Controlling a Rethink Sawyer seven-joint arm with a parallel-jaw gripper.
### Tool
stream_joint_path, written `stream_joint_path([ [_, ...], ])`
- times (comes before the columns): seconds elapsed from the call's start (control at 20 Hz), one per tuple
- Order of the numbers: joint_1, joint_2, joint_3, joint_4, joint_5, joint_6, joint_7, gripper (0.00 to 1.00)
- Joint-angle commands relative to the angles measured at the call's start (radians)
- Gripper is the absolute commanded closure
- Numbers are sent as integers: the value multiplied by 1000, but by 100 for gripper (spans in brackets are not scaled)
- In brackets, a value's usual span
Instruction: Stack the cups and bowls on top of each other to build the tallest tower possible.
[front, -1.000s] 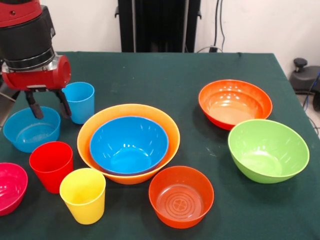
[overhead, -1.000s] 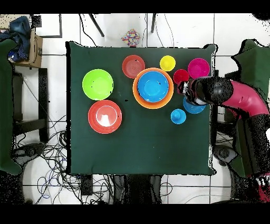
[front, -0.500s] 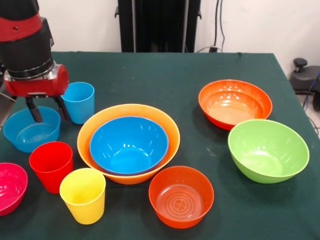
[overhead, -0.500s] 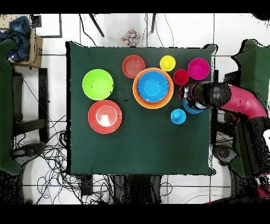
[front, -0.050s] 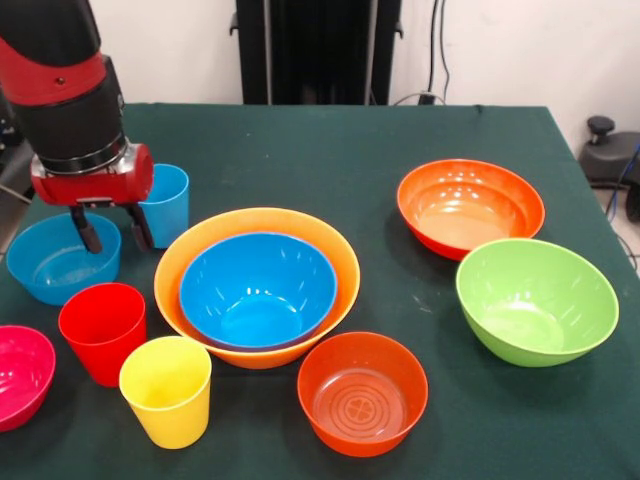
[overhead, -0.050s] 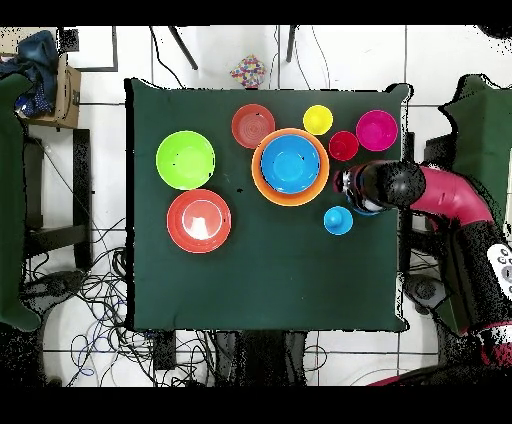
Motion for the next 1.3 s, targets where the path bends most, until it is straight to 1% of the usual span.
stream_joint_path([
  [0.05, 26, 63, 22, 57, -102, -66, -246, 0],
  [0.55, 14, 76, 11, 66, -155, -70, -261, 0],
  [0.95, 9, 82, 14, 64, -177, -68, -260, 0],
  [1.25, -8, 74, 7, 89, -204, -90, -255, 0],
  [1.3, -12, 73, 8, 94, -209, -91, -253, 100],
])
